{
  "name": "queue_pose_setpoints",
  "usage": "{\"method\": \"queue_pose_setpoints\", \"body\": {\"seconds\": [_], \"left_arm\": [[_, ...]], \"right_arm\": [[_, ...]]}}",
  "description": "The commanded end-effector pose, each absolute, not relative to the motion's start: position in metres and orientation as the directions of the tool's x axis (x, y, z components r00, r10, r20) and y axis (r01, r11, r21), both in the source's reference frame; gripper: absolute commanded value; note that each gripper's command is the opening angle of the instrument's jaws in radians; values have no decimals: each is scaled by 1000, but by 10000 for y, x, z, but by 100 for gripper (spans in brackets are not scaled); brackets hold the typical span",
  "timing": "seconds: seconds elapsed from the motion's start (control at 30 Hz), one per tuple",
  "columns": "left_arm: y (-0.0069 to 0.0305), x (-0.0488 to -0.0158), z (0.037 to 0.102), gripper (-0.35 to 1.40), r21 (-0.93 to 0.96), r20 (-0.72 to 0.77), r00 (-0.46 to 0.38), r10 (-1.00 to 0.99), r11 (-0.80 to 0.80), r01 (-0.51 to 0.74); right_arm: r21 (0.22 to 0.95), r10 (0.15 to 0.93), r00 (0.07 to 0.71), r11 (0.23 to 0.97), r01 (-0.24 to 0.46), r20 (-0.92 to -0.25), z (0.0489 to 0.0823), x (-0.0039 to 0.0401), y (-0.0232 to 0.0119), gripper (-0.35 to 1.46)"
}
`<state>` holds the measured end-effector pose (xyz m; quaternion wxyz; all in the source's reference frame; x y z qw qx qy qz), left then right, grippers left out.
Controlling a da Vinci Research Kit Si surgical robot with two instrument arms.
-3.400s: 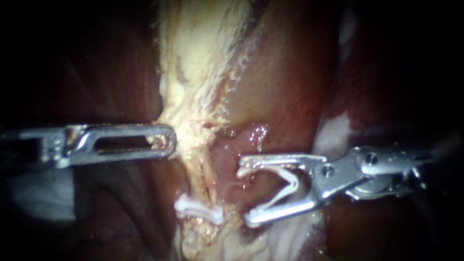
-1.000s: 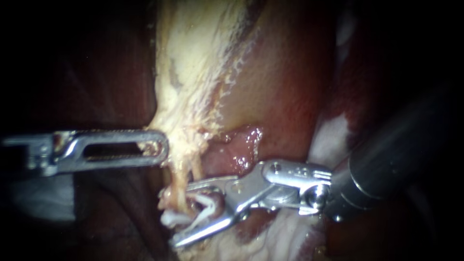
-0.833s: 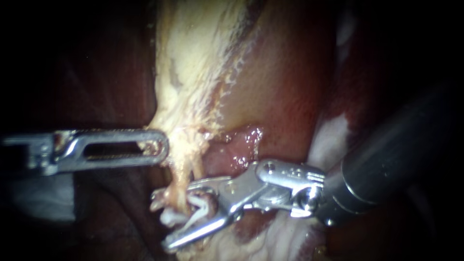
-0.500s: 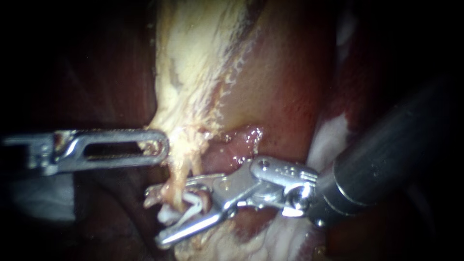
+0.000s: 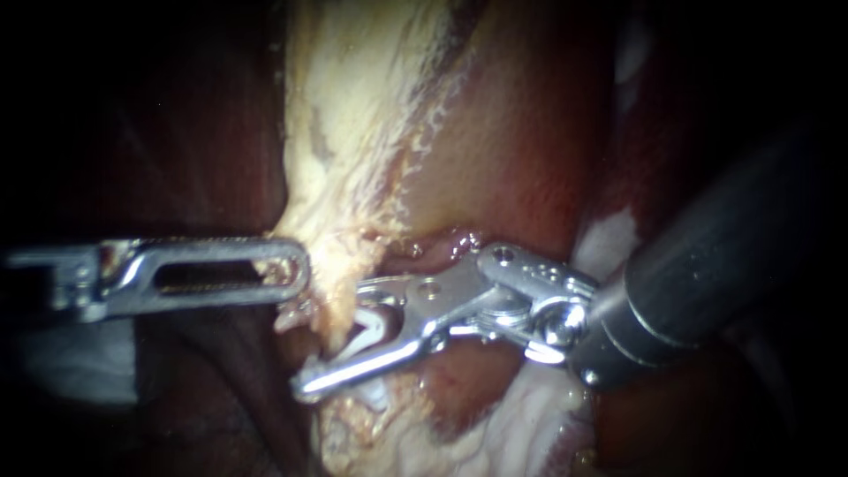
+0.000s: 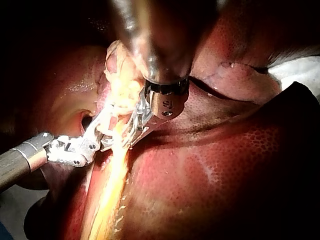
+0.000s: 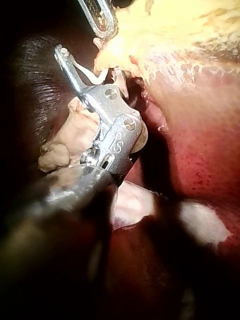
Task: Clipping third clip left tube
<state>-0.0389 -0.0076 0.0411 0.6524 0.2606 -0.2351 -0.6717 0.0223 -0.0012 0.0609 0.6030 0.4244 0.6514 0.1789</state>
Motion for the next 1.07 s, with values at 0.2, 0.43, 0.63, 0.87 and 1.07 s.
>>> {"method": "queue_pose_setpoints", "body": {"seconds": [0.2,0.43,0.63,0.87,1.07], "left_arm": [[-76,-389,411,-35,655,-43,-13,-999,-38,754],[-76,-389,411,-35,655,-43,-13,-999,-38,754],[-76,-389,411,-35,655,-43,-13,-999,-38,754],[-74,-388,414,-35,656,-43,-12,-999,-37,754],[-74,-389,414,-35,656,-43,-12,-999,-38,754]], "right_arm": [[769,792,96,544,336,-602,608,223,-13,56],[779,800,115,525,342,-589,615,213,-19,-24],[802,805,141,523,289,-576,630,206,-14,-35],[800,803,141,525,291,-578,632,206,-18,-35],[800,803,141,525,291,-578,631,206,-17,-35]]}}
